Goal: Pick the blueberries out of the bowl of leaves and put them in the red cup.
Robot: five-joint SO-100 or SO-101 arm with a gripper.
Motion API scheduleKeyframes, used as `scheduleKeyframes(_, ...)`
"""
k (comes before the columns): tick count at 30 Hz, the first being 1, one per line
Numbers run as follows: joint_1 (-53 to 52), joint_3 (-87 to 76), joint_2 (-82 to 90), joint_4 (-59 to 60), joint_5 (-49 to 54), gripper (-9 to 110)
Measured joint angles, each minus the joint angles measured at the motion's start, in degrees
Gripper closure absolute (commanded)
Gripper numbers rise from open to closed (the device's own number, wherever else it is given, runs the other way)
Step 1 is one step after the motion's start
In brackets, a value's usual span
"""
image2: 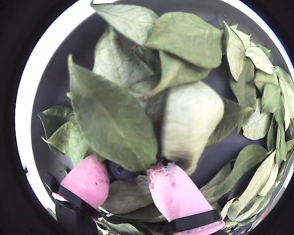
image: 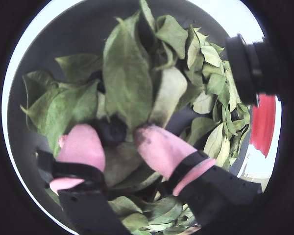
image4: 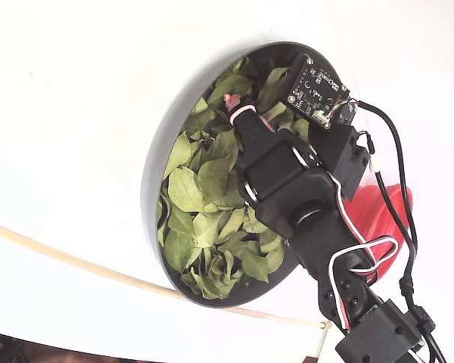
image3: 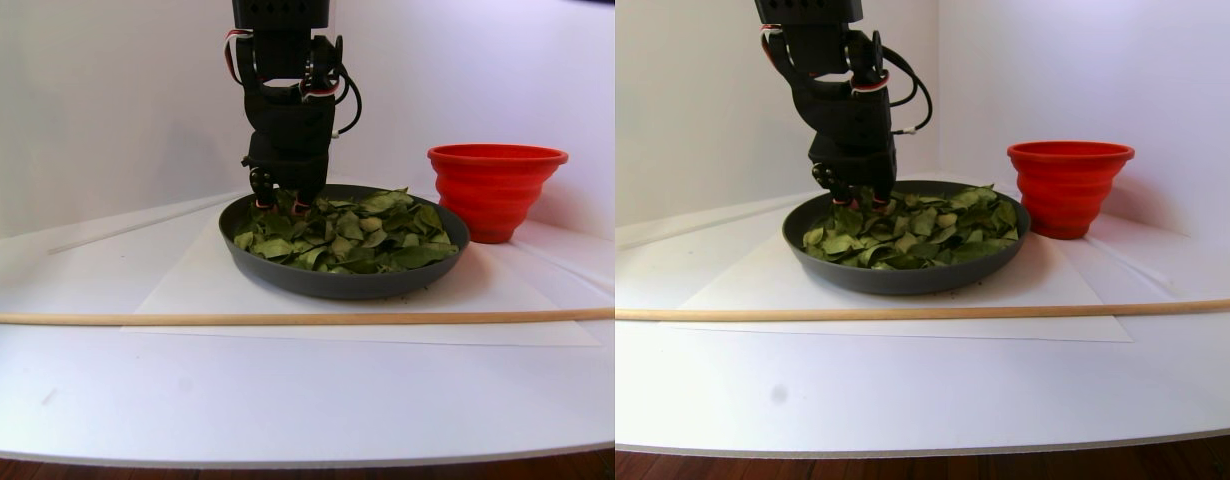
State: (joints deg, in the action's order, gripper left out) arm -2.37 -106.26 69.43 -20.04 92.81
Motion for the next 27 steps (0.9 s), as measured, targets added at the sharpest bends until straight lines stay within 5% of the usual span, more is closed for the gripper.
scheduleKeyframes(27,0.0,-0.4,0.1,0.0,0.7,92)
